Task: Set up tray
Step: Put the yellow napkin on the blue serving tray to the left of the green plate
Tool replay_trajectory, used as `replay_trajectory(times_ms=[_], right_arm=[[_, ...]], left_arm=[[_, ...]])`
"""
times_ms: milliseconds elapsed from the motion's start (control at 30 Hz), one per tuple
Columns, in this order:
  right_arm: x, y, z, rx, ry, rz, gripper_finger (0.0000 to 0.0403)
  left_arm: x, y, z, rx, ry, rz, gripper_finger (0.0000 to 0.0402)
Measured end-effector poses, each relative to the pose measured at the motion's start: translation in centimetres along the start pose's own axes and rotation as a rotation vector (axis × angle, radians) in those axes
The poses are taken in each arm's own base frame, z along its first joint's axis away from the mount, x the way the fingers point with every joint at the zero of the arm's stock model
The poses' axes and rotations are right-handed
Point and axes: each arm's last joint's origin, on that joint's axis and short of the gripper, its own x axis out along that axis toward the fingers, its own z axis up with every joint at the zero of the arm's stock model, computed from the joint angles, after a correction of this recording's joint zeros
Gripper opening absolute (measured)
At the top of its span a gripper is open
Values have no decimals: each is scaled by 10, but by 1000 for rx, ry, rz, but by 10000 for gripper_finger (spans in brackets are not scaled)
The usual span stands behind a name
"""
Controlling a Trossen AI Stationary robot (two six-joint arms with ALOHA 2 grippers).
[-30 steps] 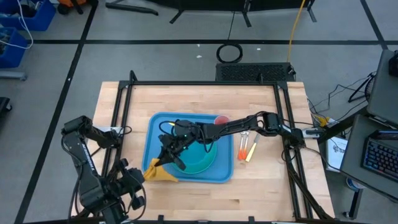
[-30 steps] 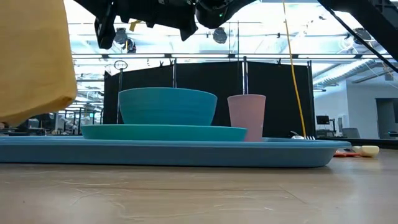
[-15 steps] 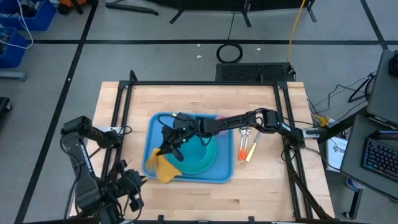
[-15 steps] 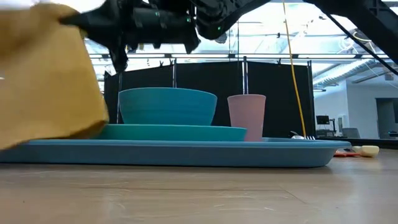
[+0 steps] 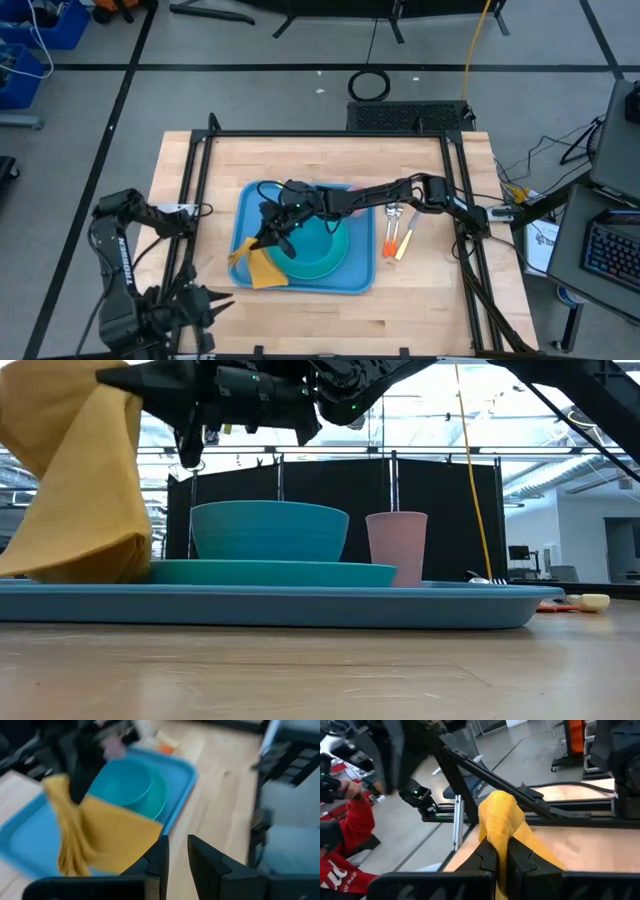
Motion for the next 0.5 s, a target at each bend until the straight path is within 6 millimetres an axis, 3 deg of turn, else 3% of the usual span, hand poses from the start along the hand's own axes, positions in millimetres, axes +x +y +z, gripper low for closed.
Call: replay_trajectory(times_ms=[267, 500], right_arm=[[-13, -20, 4, 19, -16, -95, 0], [-18, -28, 6, 50, -31, -138, 0]], left_arm=[[-9, -12, 1, 50, -217, -94, 76], [-6, -17, 4, 76, -256, -100, 76]])
